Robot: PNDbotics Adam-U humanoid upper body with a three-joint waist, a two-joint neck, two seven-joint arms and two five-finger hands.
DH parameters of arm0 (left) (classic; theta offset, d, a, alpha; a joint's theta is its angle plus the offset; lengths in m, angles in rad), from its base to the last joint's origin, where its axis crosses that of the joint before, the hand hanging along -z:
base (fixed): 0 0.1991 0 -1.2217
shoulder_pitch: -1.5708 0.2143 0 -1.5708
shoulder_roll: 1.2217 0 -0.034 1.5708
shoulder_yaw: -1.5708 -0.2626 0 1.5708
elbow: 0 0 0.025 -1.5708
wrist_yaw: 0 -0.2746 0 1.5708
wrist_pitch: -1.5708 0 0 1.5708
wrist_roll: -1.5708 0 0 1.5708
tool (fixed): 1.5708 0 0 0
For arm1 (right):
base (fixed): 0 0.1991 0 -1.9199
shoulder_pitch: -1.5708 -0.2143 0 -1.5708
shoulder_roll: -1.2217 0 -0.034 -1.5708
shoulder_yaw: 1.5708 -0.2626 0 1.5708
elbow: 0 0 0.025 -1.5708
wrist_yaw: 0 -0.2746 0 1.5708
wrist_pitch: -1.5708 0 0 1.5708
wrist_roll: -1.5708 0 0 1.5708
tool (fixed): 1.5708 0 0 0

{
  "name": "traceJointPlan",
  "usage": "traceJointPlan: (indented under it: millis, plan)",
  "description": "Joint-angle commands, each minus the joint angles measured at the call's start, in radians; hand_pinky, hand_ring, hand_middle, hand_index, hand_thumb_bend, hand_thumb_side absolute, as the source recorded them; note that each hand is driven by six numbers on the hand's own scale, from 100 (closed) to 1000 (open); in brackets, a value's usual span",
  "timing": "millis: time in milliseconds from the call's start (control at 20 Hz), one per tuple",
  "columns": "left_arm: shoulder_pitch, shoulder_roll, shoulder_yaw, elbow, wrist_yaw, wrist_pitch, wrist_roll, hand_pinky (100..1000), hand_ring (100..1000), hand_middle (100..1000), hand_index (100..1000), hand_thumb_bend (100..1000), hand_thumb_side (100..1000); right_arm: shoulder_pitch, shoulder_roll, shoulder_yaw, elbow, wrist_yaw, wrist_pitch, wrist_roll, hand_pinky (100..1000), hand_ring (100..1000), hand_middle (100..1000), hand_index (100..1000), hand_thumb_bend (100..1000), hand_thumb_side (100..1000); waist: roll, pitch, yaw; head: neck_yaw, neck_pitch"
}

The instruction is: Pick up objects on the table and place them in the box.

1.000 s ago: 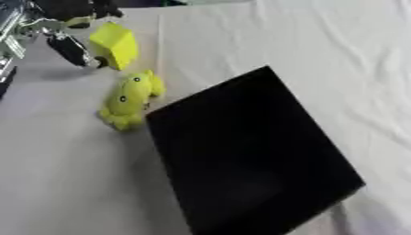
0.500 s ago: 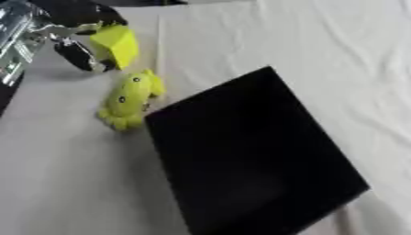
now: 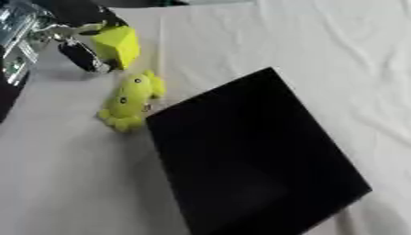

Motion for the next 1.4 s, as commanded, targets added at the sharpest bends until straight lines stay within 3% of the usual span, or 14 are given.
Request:
traceJointPlan:
  millis: [50, 200, 250, 300, 600, 650, 700, 750, 1050, 1400]
  plan:
    - [-0.018, 0.018, 0.012, -0.024, 0.005, 0.015, 0.053, 713, 713, 583, 686, 110, 383, -0.002, -0.017, -0.014, -0.015, -0.009, 0.001, -0.004, 856, 786, 678, 831, 100, 1000, -0.004, -0.032, 0.0, 0.003, 0.002]
    - [-0.019, 0.023, 0.011, -0.029, 0.009, 0.018, 0.085, 716, 702, 583, 686, 100, 379, 0.004, -0.017, -0.015, -0.015, -0.01, 0.003, -0.004, 856, 787, 679, 832, 100, 1000, -0.006, -0.042, 0.004, 0.001, 0.015]
    - [-0.02, 0.025, 0.011, -0.034, 0.012, 0.019, 0.089, 715, 699, 583, 686, 100, 428, 0.006, -0.018, -0.016, -0.015, -0.011, 0.003, -0.004, 856, 787, 679, 832, 100, 1000, -0.007, -0.045, 0.006, -0.001, 0.019]
    - [-0.02, 0.027, 0.011, -0.04, 0.015, 0.021, 0.092, 714, 698, 585, 688, 100, 381, 0.009, -0.019, -0.017, -0.015, -0.011, 0.004, -0.004, 856, 787, 679, 832, 100, 1000, -0.007, -0.05, 0.008, -0.003, 0.024]
    - [-0.018, 0.041, -0.017, -0.128, 0.09, 0.023, 0.067, 717, 692, 594, 697, 100, 388, 0.029, -0.027, -0.022, -0.015, -0.012, 0.009, -0.006, 856, 788, 681, 833, 100, 1000, -0.013, -0.086, 0.032, -0.028, 0.066]
    - [-0.016, 0.043, -0.029, -0.154, 0.112, 0.024, 0.054, 718, 692, 593, 696, 100, 386, 0.032, -0.029, -0.023, -0.015, -0.012, 0.01, -0.005, 856, 788, 681, 833, 100, 1000, -0.013, -0.092, 0.036, -0.033, 0.072]
    - [-0.01, 0.044, -0.048, -0.187, 0.143, 0.021, 0.041, 716, 690, 593, 696, 113, 466, 0.034, -0.03, -0.024, -0.015, -0.013, 0.011, -0.004, 856, 788, 682, 833, 100, 1000, -0.015, -0.101, 0.042, -0.039, 0.08]
    - [-0.004, 0.046, -0.067, -0.223, 0.179, 0.021, 0.027, 716, 689, 594, 698, 100, 394, 0.037, -0.032, -0.024, -0.015, -0.014, 0.012, -0.004, 856, 788, 682, 834, 100, 1000, -0.016, -0.108, 0.047, -0.044, 0.086]
    - [0.035, 0.044, -0.183, -0.484, 0.375, 0.039, -0.071, 718, 694, 605, 711, 100, 414, 0.043, -0.043, -0.025, -0.015, -0.023, 0.014, 0.005, 855, 789, 685, 835, 100, 1000, -0.02, -0.151, 0.075, -0.067, 0.121]
    - [0.048, -0.023, -0.269, -0.689, 0.49, 0.095, -0.171, 717, 691, 608, 715, 100, 436, 0.051, -0.05, -0.031, -0.015, -0.029, 0.017, 0.009, 855, 790, 687, 836, 100, 1000, -0.02, -0.188, 0.096, -0.087, 0.146]
